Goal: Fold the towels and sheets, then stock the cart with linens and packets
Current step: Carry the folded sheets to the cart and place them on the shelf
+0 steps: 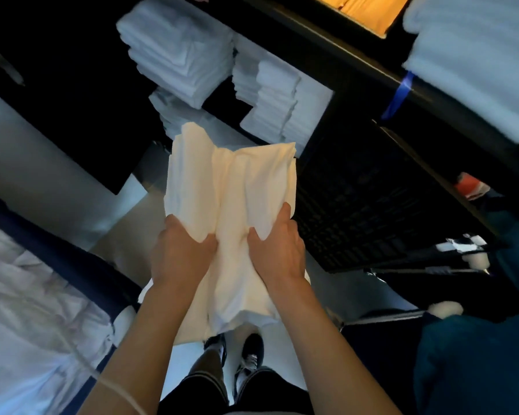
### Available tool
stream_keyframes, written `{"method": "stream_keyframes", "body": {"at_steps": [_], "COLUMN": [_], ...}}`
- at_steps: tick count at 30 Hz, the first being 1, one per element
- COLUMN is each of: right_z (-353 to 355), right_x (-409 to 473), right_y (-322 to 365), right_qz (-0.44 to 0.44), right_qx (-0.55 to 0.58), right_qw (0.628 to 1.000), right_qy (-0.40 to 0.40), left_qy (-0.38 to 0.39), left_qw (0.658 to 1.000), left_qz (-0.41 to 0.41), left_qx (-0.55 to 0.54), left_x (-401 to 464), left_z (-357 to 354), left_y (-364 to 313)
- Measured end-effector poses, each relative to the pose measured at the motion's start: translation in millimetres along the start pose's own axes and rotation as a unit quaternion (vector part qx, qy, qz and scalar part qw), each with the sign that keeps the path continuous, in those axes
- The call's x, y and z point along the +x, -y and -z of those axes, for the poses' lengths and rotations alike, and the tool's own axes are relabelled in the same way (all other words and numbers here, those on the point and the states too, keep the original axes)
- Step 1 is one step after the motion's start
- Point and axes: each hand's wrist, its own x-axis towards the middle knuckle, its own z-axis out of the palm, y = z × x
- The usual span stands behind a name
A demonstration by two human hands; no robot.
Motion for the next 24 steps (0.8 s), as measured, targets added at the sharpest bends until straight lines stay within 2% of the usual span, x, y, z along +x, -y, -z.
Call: {"method": "stream_keyframes", "body": {"at_steps": [7, 13, 18, 24], "right_z": [-44, -68, -89, -144], "right_x": [28, 56, 99, 177], "right_y": [56, 77, 74, 45], "right_qz": [0.022, 0.035, 0.069, 0.112], "right_qx": [-0.025, -0.035, -0.043, -0.060], "right_qw": [0.999, 0.997, 0.996, 0.990], "right_qy": [0.036, 0.051, 0.048, 0.066], "left_qy": [0.001, -0.011, -0.019, -0.063], "left_qw": [0.997, 0.994, 0.986, 0.974], "left_qz": [0.049, 0.068, 0.085, 0.127], "left_qx": [-0.055, -0.079, -0.140, -0.176], "left_x": [54, 90, 127, 180], "left_z": [21, 18, -17, -98], "left_y": [36, 49, 54, 67]}}
